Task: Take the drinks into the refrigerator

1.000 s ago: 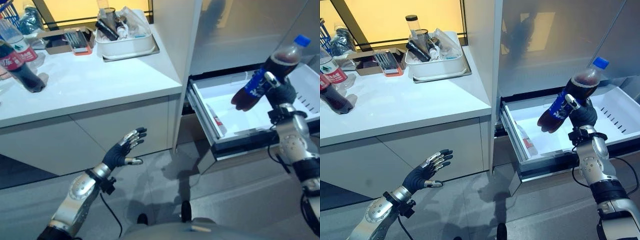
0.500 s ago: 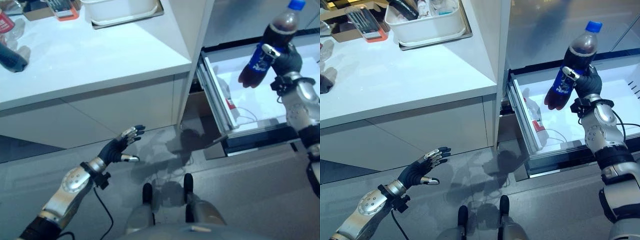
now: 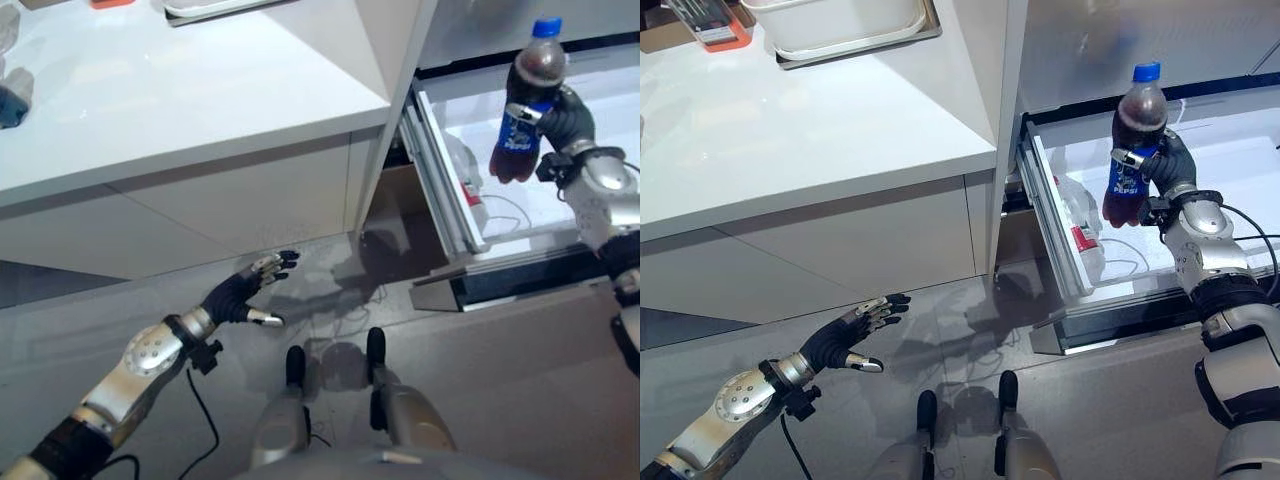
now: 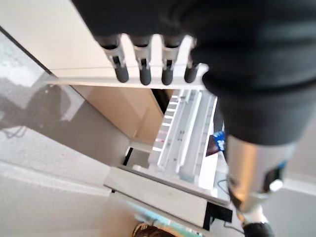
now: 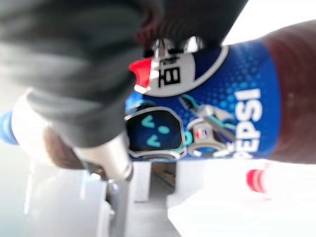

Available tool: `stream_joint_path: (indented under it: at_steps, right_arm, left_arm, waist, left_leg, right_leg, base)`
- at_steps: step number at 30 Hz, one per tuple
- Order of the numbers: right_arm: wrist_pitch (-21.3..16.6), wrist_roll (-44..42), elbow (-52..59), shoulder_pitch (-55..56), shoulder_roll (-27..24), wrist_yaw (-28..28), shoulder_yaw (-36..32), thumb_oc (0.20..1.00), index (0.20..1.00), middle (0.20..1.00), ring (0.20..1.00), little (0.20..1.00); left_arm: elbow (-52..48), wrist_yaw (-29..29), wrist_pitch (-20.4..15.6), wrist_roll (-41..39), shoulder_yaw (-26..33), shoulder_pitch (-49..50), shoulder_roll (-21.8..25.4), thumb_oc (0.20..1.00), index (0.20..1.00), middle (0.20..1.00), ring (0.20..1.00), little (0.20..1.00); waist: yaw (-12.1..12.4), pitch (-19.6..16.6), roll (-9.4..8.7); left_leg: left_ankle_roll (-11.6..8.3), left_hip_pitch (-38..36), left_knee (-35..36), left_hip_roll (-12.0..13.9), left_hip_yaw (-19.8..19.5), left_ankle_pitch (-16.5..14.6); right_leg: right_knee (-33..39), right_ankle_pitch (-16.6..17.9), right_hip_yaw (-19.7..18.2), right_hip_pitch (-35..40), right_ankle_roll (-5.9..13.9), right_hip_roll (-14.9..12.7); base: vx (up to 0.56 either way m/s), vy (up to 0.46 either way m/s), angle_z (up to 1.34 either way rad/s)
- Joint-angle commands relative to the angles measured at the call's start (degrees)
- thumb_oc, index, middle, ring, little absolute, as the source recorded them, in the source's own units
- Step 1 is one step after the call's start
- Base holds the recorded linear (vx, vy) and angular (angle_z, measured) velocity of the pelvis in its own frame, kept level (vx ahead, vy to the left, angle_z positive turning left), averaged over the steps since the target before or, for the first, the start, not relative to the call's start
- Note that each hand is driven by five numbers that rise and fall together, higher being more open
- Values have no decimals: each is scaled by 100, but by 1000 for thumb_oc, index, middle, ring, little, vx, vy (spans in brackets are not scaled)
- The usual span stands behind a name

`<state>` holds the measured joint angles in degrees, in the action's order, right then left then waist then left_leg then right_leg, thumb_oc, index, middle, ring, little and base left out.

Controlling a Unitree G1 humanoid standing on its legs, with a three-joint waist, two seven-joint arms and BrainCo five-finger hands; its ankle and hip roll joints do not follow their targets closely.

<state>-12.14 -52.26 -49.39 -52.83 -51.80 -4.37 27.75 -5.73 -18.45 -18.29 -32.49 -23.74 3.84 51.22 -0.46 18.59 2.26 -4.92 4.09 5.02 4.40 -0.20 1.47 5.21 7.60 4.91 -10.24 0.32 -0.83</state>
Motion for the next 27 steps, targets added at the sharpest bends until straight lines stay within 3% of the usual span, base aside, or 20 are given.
stream_joint_path:
  at_steps: [1, 27]
  right_arm:
    - [-473, 52, -48, -1139, -437, 131, 121, 200, 200, 200, 200, 200]
    - [-295, 1196, -557, -1046, -728, 388, 597, 200, 200, 200, 200, 200]
  left_arm:
    - [-503, 4, -381, 41, -79, 174, 275, 1000, 1000, 1000, 1000, 1000]
    - [-701, 12, -366, 68, -522, -41, 839, 1000, 1000, 1000, 1000, 1000]
  waist:
    - [28, -219, -340]
    - [-30, 215, -131]
  left_leg:
    - [286, 79, -64, -354, -213, 136]
    - [235, 559, -59, -380, -306, 337]
  right_leg:
    - [-796, -697, 318, 7, 249, -17]
    - [-1210, -739, 410, -646, 267, -49]
  base:
    - [0, 0, 0]
    - [-14, -2, 0]
